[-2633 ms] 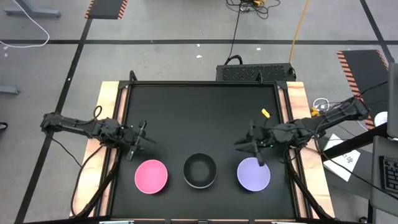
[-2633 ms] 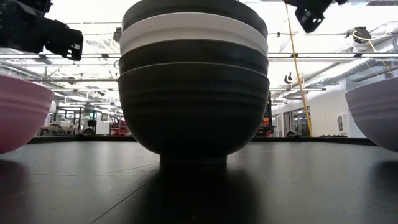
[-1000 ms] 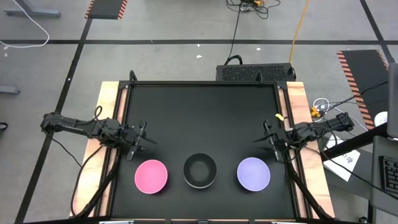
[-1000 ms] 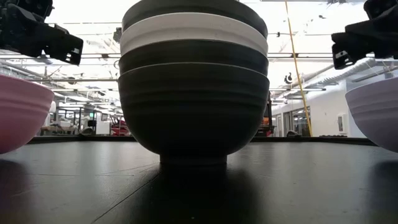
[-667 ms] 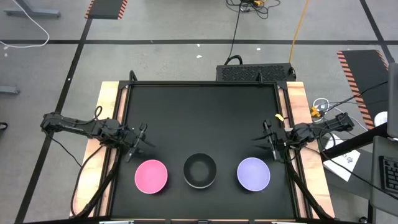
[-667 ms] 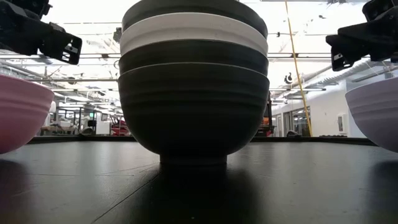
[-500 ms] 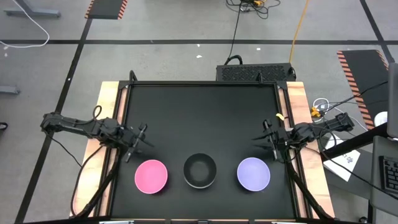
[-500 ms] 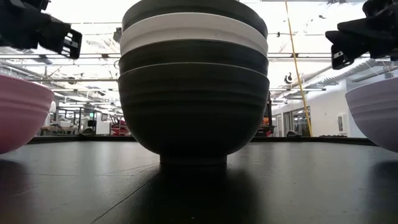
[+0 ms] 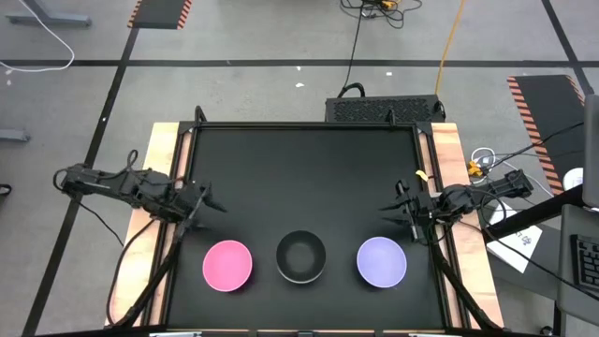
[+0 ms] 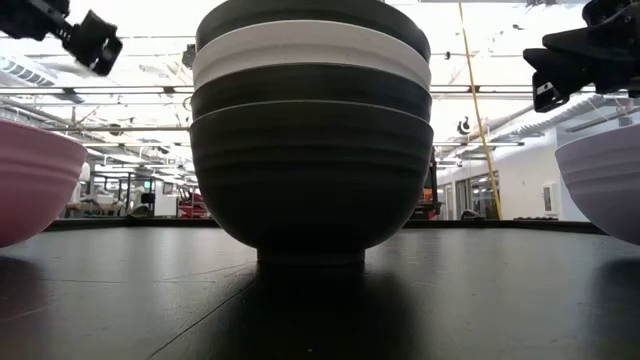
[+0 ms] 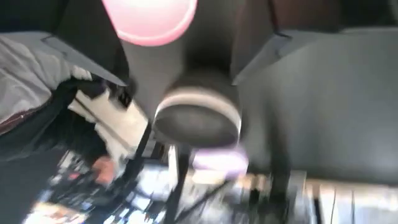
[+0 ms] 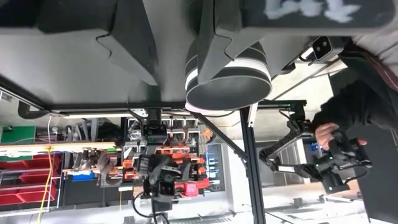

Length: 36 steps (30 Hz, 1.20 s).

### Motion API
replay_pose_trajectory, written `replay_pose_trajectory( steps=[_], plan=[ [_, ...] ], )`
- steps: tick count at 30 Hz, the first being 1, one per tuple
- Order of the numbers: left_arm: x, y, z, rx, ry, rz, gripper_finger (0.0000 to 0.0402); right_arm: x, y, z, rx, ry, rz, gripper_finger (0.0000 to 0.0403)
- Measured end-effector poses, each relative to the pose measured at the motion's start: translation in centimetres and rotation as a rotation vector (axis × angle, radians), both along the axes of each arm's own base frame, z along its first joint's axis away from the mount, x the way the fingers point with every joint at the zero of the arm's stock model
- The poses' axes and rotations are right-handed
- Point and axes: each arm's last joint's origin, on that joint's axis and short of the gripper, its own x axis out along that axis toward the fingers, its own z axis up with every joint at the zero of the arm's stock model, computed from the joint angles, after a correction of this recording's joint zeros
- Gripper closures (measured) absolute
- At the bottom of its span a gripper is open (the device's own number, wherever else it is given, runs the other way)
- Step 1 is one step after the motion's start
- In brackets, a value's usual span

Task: Nest bowls inside each other
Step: Stack the pink bowl on top of the stacked black bowl

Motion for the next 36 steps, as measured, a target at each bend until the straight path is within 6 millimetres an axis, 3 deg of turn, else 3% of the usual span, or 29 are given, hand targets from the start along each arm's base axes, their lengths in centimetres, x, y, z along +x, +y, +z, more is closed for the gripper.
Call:
replay_pose_trajectory(
  steps=[4,8,13,21,36],
  plan=[
    [0.0,-0.1,0.0,-0.101,0.190,0.040,0.0061,0.0,0.0,0.0,0.000,0.000,0.000,0.0298],
    [0.5,-0.6,-0.7,-0.183,0.344,0.036,0.0041,0.0,0.0,0.0,0.007,0.001,0.001,0.0298],
    [1.4,-1.3,-1.7,-0.264,0.514,0.042,0.0057,0.0,0.0,0.0,0.037,0.006,0.004,0.0298],
    [2.2,-1.8,-2.4,-0.330,0.624,0.090,0.0089,0.0,0.0,0.0,0.048,0.008,0.005,0.0298],
    [2.3,-2.9,-3.2,-0.370,0.757,0.119,0.0094,0.0,0.0,0.0,0.058,0.010,0.011,0.0298]
  ],
)
